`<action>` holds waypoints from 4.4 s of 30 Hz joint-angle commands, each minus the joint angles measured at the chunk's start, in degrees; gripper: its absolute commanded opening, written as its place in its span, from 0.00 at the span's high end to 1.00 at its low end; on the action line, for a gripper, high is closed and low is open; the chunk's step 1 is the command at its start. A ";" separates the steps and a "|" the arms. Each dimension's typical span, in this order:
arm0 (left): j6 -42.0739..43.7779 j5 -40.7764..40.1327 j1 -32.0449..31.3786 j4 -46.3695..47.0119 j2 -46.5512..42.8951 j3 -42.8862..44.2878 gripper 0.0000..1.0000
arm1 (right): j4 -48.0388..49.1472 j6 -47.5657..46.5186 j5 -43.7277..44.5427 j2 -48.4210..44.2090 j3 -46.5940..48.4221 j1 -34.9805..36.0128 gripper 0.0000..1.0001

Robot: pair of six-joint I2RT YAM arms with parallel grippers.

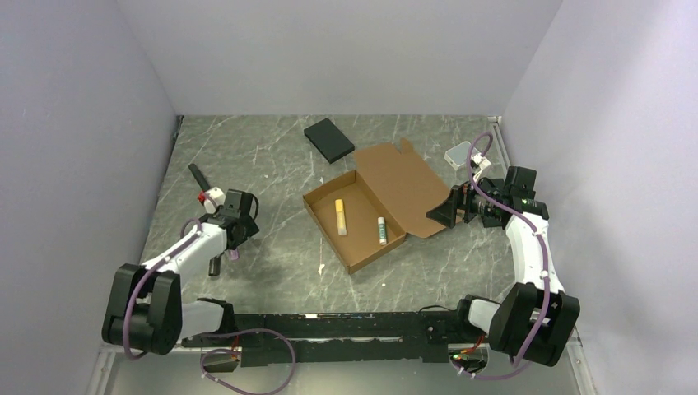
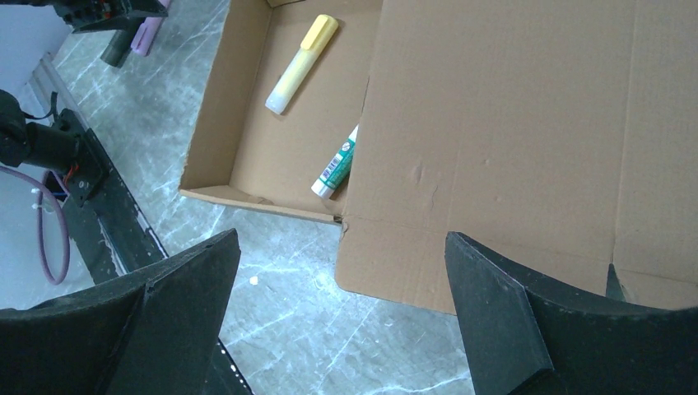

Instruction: Fold the paper box

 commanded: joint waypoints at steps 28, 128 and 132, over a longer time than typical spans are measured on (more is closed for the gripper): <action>-1.31 25.12 5.19 6.66 5.71 0.39 1.00 | -0.01 -1.73 -1.78 -1.00 2.29 -0.36 0.00; 5.98 47.24 -24.91 49.60 8.73 5.67 1.00 | -1.86 -5.21 -4.07 2.41 2.75 -0.35 0.00; 6.37 46.95 -25.30 48.99 9.06 6.22 1.00 | -1.94 -5.21 -4.14 2.32 2.82 -0.38 0.00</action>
